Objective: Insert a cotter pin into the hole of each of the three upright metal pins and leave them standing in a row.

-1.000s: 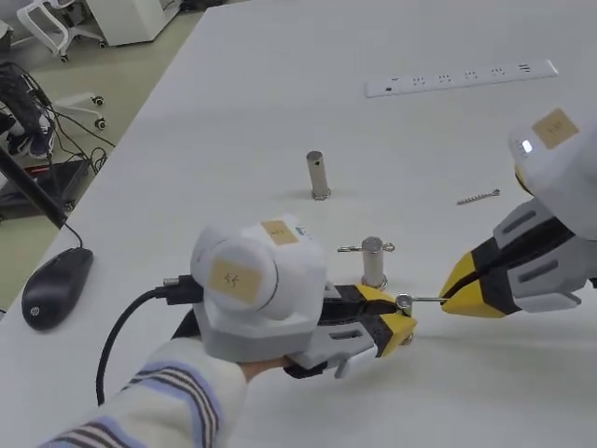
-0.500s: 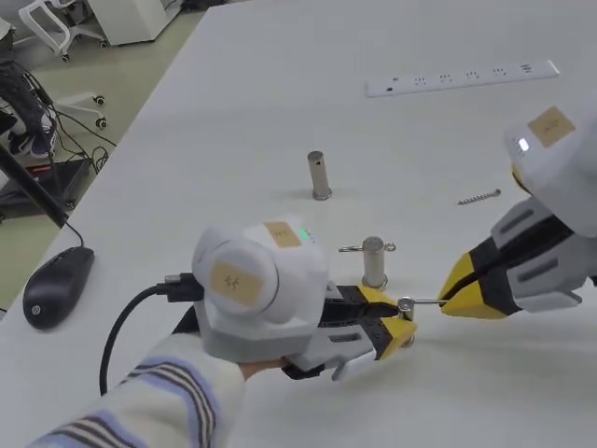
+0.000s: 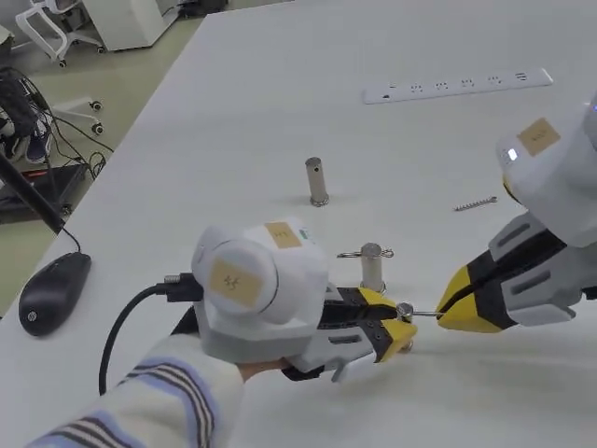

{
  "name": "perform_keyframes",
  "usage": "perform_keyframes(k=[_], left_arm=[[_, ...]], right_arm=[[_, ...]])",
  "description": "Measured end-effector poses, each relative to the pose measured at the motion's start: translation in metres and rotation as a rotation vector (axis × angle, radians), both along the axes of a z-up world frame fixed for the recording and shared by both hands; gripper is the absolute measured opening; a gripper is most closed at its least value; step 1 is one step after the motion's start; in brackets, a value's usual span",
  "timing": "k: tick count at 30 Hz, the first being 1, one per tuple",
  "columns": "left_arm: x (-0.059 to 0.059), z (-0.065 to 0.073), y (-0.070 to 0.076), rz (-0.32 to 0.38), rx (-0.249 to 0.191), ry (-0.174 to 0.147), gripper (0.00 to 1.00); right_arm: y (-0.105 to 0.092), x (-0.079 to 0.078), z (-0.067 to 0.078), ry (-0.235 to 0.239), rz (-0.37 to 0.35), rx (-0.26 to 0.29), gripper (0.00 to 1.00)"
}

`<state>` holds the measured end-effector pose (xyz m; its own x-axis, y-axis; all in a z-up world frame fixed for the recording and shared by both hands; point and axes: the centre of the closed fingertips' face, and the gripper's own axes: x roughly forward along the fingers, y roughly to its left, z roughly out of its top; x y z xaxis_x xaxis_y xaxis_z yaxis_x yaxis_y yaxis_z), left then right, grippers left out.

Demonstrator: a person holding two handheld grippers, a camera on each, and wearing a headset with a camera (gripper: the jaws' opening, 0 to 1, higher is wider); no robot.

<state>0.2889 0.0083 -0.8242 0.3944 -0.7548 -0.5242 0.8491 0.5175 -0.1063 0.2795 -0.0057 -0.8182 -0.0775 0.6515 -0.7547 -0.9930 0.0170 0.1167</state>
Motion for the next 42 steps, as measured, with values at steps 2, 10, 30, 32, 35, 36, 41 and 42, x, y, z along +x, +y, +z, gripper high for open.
perform_keyframes(k=[2, 10, 30, 32, 35, 36, 41, 42], left_arm=[[0.000, 0.000, 0.000, -0.002, 0.001, 0.000, 0.08], [-0.003, 0.001, 0.000, -0.002, -0.004, 0.006, 0.08], [-0.005, -0.004, -0.004, 0.026, -0.044, 0.052, 0.09], [-0.005, -0.004, -0.005, 0.024, -0.046, 0.054, 0.09], [-0.006, -0.005, -0.007, 0.022, -0.048, 0.057, 0.08], [-0.006, -0.005, -0.007, 0.021, -0.047, 0.055, 0.08], [-0.006, -0.005, -0.007, 0.021, -0.053, 0.061, 0.08], [-0.006, -0.005, -0.008, 0.021, -0.055, 0.063, 0.09]], right_arm=[[0.000, -0.001, 0.000, 0.005, -0.013, 0.001, 0.03], [0.004, -0.004, 0.001, 0.015, -0.057, 0.004, 0.03], [0.006, -0.009, 0.003, -0.013, -0.114, -0.048, 0.03], [0.007, -0.009, 0.003, -0.016, -0.111, -0.049, 0.03], [0.008, -0.009, 0.002, -0.019, -0.110, -0.047, 0.03], [0.008, -0.009, 0.002, -0.018, -0.111, -0.048, 0.03], [0.010, -0.010, 0.002, -0.020, -0.117, -0.043, 0.03], [0.010, -0.010, 0.002, -0.021, -0.119, -0.041, 0.03]])
